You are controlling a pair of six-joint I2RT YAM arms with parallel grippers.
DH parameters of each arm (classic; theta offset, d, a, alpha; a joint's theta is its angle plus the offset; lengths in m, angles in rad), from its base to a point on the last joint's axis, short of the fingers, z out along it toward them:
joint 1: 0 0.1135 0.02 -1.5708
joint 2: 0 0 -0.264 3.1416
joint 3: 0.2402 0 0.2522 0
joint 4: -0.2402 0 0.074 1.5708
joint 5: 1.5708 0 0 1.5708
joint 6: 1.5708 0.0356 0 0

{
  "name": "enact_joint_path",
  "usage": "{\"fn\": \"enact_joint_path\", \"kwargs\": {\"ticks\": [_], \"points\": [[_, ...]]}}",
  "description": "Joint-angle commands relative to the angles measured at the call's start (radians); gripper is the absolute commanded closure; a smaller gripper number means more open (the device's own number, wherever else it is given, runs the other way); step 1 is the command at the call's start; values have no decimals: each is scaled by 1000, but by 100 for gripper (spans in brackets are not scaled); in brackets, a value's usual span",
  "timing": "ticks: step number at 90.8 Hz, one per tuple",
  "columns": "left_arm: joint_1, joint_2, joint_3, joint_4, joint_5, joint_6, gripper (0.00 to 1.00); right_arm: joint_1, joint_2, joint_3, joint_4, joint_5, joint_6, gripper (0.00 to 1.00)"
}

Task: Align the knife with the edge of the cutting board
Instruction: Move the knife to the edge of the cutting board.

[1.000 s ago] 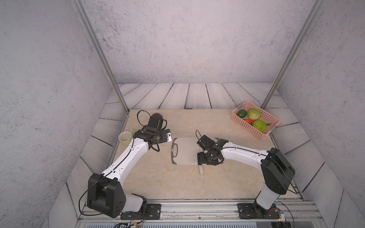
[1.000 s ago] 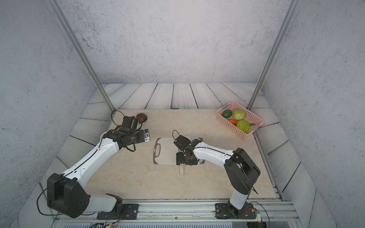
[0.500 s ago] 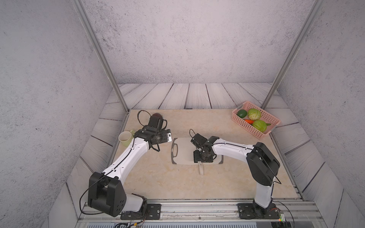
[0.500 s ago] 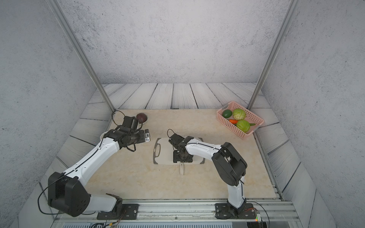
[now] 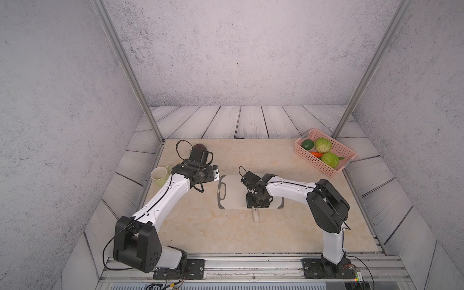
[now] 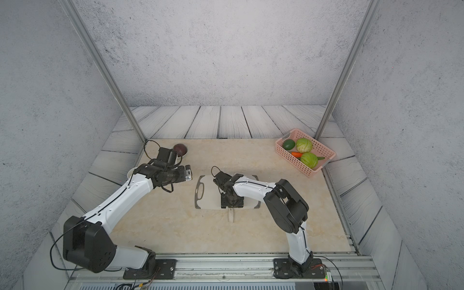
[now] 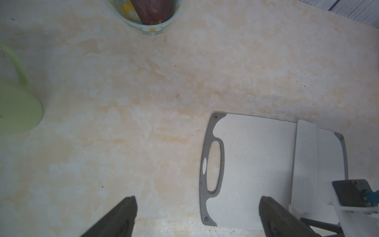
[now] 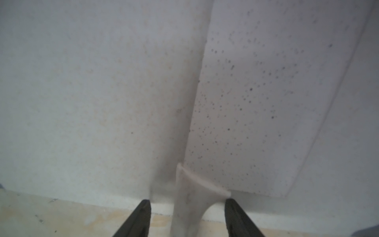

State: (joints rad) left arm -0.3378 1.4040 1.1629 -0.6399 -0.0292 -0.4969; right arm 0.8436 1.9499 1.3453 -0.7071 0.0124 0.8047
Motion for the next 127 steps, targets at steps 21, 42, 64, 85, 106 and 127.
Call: {"fn": "enact_joint_path", "kwargs": {"ticks": [21, 42, 64, 85, 106, 127], "points": [[5, 15, 28, -14, 19, -2, 2, 6, 25, 24, -44, 51, 15, 45], [6, 37, 40, -27, 34, 0, 2, 6, 21, 23, -61, 75, 22, 55], [6, 38, 41, -28, 34, 0, 2, 7, 10, 19, -70, 88, 24, 71], [5, 31, 38, -26, 29, 1, 2, 8, -25, -6, -71, 110, 28, 86], [6, 27, 37, -24, 31, 1, 2, 7, -82, -29, -96, 146, 24, 96], [5, 17, 33, -21, 29, 3, 2, 8, -122, -78, -85, 147, 37, 96]]}}
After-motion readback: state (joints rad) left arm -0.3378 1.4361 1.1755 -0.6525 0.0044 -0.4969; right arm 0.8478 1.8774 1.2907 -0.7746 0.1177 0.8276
